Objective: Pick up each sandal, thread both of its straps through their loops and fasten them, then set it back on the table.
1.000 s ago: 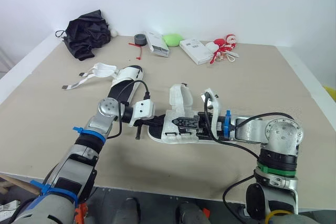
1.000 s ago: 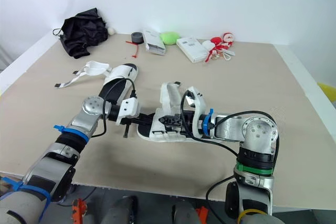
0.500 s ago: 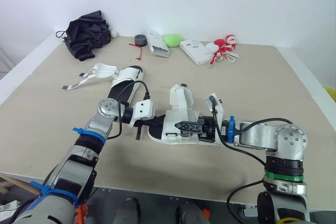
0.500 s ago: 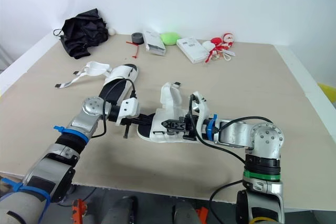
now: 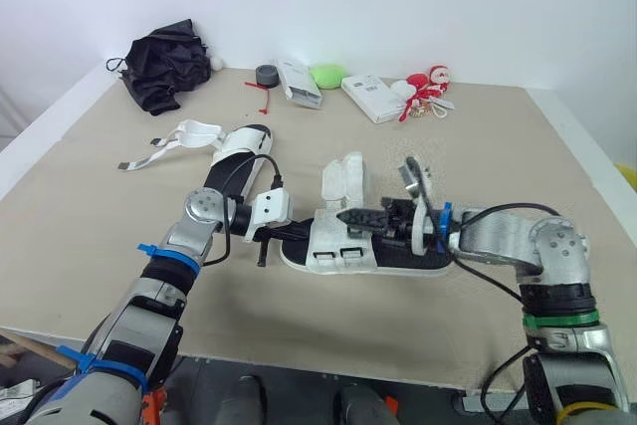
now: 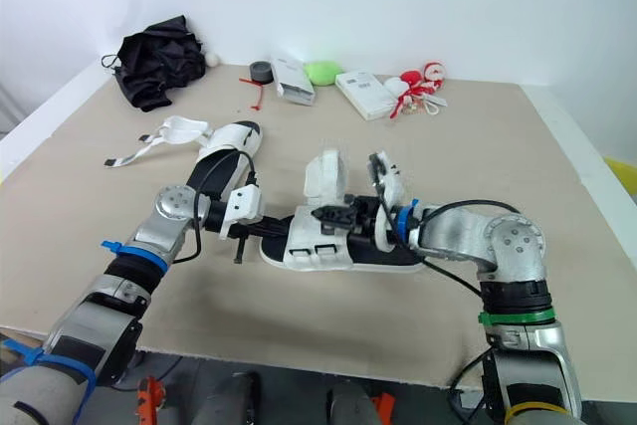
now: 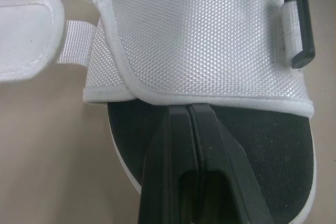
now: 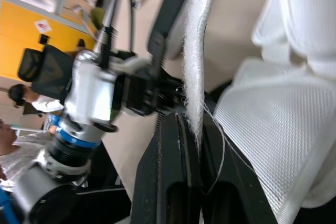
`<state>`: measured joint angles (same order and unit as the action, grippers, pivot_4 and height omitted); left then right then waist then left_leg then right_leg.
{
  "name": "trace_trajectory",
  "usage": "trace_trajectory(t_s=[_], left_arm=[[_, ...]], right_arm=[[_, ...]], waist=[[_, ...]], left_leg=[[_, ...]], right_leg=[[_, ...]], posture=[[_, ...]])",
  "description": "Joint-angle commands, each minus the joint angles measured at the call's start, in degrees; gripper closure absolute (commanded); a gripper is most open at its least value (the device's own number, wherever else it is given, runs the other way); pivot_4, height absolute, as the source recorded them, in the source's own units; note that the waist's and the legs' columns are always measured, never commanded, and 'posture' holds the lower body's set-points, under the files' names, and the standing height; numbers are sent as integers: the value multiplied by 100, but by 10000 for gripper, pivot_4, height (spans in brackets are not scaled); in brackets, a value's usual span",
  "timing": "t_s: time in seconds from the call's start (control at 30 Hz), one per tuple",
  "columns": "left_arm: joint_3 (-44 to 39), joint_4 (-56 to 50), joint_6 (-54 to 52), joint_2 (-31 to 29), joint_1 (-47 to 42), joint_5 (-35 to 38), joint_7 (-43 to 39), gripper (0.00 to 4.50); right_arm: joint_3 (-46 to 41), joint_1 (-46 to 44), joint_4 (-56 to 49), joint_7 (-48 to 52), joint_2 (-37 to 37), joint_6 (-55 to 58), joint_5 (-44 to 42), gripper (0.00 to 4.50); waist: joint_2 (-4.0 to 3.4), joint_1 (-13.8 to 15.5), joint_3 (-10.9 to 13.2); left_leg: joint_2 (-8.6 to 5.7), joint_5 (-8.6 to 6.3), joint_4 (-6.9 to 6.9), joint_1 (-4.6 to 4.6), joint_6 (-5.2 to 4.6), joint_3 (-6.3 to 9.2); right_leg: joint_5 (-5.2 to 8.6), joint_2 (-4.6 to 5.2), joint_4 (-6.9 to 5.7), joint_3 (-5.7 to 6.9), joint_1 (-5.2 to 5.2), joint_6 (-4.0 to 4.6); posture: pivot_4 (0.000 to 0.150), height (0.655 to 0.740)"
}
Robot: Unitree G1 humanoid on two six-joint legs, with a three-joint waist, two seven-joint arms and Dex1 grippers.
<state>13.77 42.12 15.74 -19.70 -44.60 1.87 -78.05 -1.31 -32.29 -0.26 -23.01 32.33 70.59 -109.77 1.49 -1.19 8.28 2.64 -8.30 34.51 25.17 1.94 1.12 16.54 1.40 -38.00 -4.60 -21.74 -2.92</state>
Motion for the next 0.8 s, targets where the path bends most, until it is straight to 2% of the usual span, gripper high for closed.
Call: trace_trajectory(t_s=[0.03,0.3,0.57,0.67,0.8], left_arm=[[465,332,-260,-14,352,-387,-179,45000],[472,292,-279,-50,403,-374,-171,45000],[490,317,-267,-14,389,-381,-162,45000],[490,320,-264,-14,385,-383,-164,45000],[484,308,-265,-29,390,-383,-159,45000]], right_arm=[[255,98,-311,-112,44,-237,-220,43942],[281,185,-546,149,159,-363,-323,43942],[151,-218,-15,129,262,-637,-182,43942],[228,-95,11,117,221,-687,143,43942],[336,235,-306,138,131,-667,159,43942]], waist=[[-1,0,1],[-1,0,0],[-1,1,1],[-1,3,1],[-1,4,1]], left_leg=[[0,0,0,1,0,-1],[2,-2,-2,1,-3,3],[2,-2,-2,0,-4,5],[1,-4,-4,1,-7,5],[2,-5,-3,1,-8,6]], right_leg=[[1,0,0,-1,-1,2],[5,-1,0,4,0,8],[8,-2,0,7,0,15],[11,-1,0,8,1,15],[11,-1,0,9,1,15]], posture=[[1500,7322],[1500,7322],[1500,7322],[1500,7322],[1500,7322]])
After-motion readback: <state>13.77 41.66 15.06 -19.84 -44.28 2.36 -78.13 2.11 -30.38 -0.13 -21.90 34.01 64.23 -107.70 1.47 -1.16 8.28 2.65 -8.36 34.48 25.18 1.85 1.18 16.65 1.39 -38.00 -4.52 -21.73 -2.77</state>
